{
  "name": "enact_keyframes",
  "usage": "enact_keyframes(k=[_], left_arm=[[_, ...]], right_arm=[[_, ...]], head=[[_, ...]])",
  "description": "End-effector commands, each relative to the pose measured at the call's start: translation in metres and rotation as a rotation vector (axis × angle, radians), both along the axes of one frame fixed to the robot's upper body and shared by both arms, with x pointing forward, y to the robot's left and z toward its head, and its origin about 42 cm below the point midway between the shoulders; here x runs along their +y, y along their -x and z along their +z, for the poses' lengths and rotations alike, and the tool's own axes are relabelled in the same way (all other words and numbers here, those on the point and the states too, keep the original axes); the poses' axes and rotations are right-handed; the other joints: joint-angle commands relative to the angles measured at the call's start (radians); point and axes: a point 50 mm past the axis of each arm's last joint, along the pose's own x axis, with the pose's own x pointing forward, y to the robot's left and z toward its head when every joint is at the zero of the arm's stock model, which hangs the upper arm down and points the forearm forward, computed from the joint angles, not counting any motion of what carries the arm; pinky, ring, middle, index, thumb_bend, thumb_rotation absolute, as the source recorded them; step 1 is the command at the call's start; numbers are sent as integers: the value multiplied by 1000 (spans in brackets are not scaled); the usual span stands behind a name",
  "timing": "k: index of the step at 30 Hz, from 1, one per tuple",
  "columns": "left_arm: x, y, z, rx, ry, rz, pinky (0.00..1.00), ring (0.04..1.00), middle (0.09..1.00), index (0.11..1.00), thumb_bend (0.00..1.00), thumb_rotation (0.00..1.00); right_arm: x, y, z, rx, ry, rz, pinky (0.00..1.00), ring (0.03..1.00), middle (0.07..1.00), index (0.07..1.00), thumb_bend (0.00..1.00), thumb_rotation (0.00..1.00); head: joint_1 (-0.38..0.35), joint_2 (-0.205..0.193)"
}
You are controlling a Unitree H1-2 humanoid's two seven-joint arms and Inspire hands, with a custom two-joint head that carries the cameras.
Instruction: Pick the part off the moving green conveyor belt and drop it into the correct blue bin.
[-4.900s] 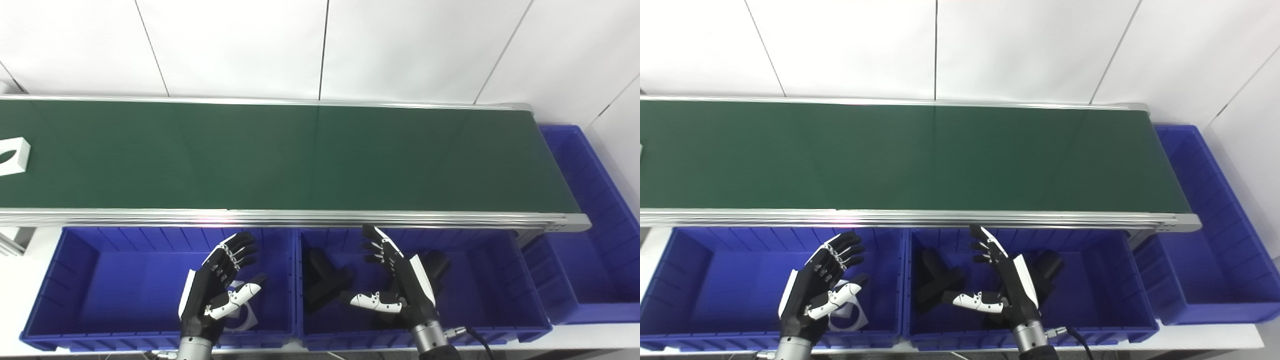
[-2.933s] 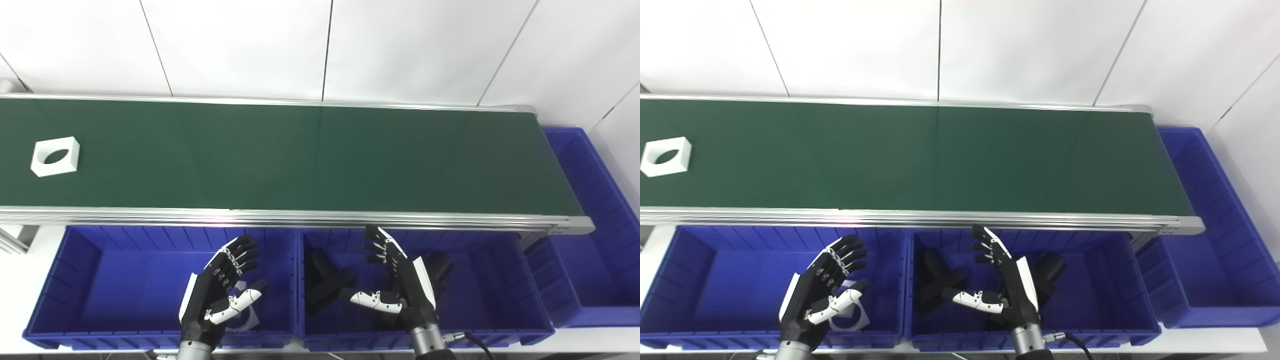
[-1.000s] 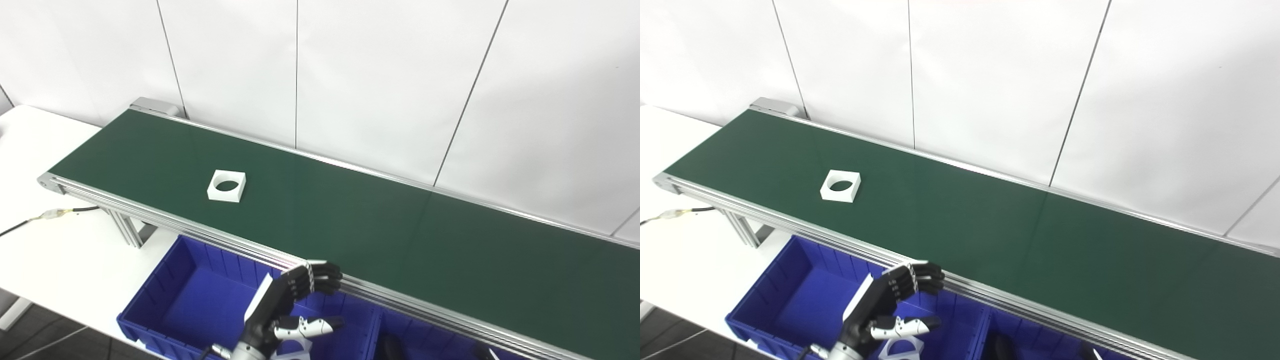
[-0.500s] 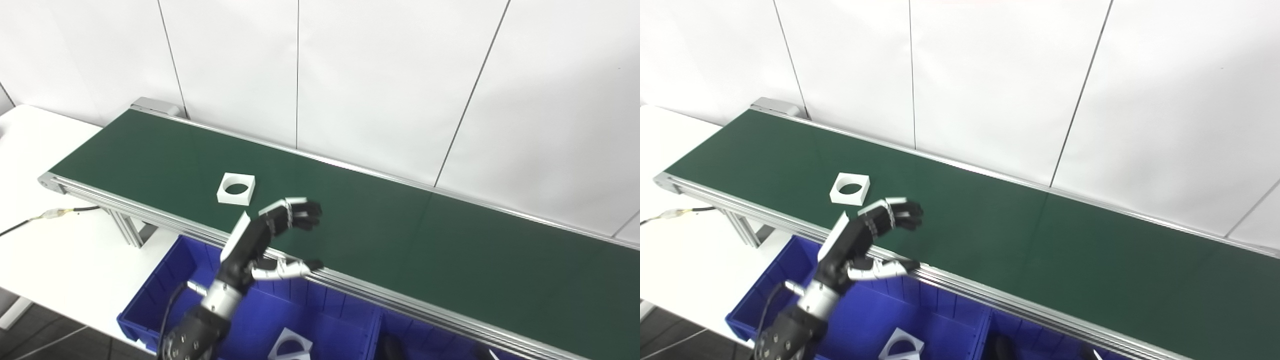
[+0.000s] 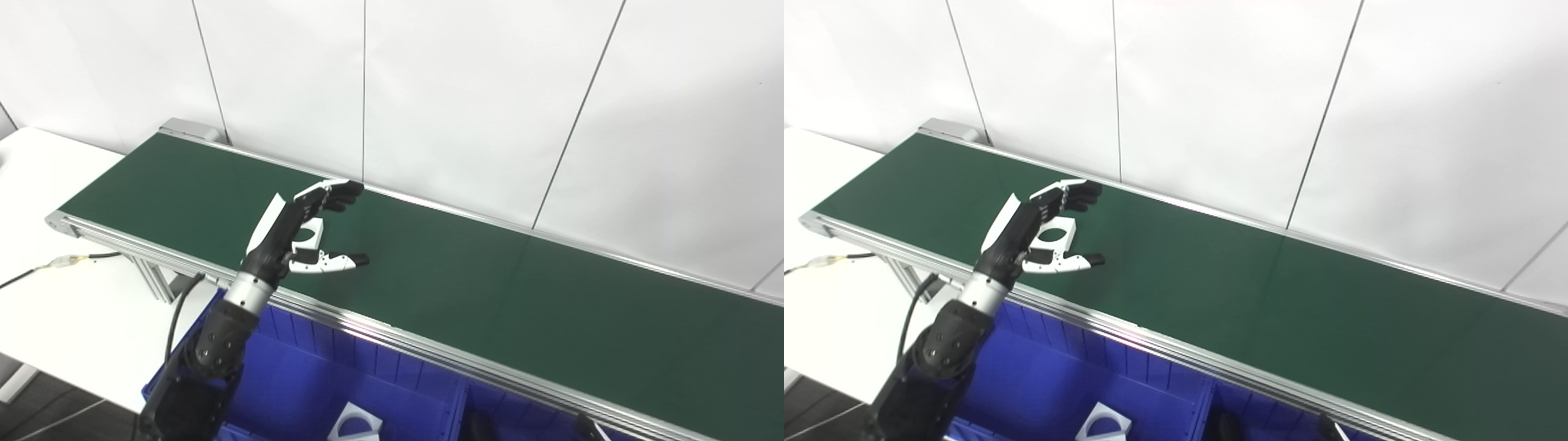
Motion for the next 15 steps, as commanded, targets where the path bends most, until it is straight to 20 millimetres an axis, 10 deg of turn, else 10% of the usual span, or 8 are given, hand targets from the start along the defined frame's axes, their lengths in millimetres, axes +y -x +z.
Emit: enact_keyframes(k=[1,15], left_arm=[[13,-17,30,-72,-114,21,769,806,819,801,764,0],[47,-73,40,41,-349,48,818,866,870,844,902,34]], right_arm=[[1,-7,12,-87,-13,4,718,803,854,861,682,0],[0,-9,14,-94,-12,1,666,776,836,840,724,0]], head=[[-8,4],[-51,11]])
